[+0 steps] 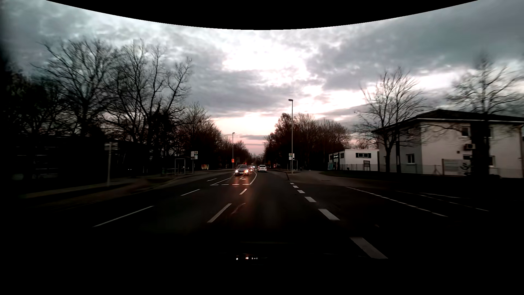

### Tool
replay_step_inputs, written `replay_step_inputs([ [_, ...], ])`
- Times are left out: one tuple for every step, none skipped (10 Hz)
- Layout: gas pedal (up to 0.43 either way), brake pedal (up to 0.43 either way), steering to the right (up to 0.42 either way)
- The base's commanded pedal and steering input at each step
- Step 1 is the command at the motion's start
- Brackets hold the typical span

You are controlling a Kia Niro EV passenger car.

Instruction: Follow the waypoints while adhering to traffic rules and regulations

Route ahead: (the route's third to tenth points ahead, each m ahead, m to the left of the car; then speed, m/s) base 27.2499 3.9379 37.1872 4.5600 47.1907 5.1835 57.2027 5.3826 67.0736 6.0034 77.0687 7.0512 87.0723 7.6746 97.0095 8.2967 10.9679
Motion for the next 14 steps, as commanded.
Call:
replay_step_inputs([
  [0.15, 0.0, -0.006],
  [0.15, 0.0, -0.006],
  [0.15, 0.0, -0.006],
  [0.157, 0.0, -0.006],
  [0.157, 0.0, -0.006],
  [0.157, 0.0, -0.006],
  [0.157, 0.0, -0.006],
  [0.157, 0.0, -0.006],
  [0.157, 0.0, -0.007],
  [0.157, 0.0, -0.008],
  [0.15, 0.0, -0.009],
  [0.15, 0.0, -0.009],
  [0.15, 0.0, -0.009],
  [0.138, 0.0, -0.01],
])
